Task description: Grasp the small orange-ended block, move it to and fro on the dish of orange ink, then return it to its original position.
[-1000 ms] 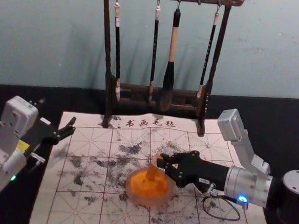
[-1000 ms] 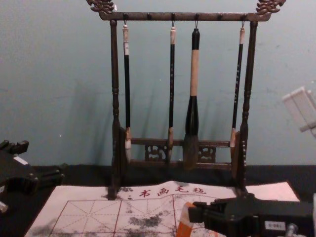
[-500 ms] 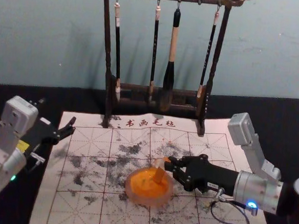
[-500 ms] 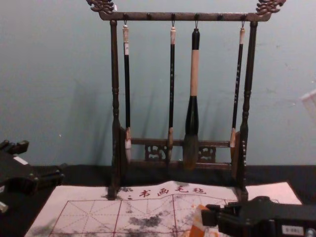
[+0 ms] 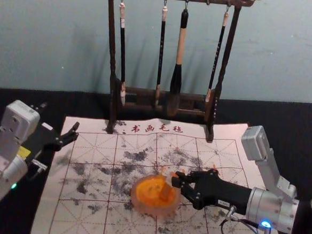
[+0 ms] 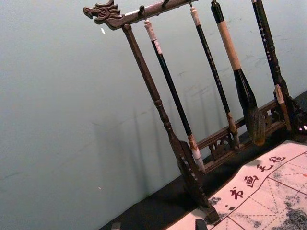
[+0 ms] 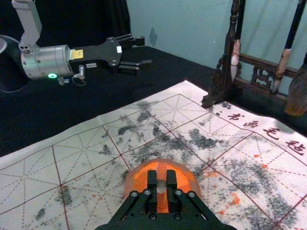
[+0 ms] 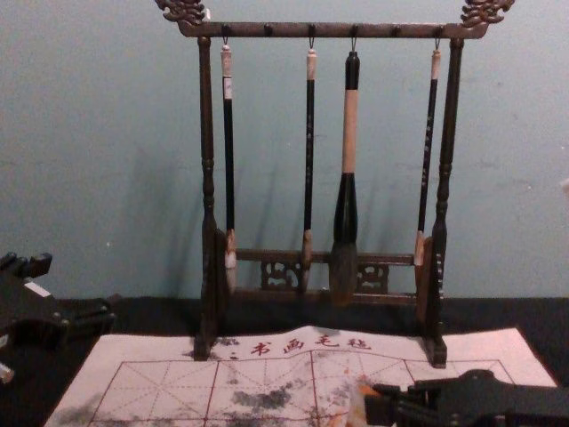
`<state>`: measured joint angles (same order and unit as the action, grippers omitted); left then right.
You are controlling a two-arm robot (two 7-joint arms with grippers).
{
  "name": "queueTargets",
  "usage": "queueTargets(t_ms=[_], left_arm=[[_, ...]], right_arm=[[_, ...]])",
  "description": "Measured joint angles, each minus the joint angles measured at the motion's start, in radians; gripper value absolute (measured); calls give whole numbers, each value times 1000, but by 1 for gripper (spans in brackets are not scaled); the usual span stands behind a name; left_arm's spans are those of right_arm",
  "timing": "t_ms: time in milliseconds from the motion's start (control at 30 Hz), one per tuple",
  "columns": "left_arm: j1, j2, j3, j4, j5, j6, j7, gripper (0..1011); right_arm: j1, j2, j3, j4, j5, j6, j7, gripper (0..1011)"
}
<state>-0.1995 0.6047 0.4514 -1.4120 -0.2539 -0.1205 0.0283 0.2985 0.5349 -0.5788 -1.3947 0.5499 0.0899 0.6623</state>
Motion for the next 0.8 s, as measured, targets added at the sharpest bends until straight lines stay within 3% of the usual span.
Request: queueTargets(t_ms=[267,800], left_arm=[[0,0,0,0,0,0,0,1001],[0,0,0,0,0,0,0,1001]], right_arm=[[3,-9,-13,2,3,-1,11,83],[73,-63,-50,96,-16,-17,42,83]])
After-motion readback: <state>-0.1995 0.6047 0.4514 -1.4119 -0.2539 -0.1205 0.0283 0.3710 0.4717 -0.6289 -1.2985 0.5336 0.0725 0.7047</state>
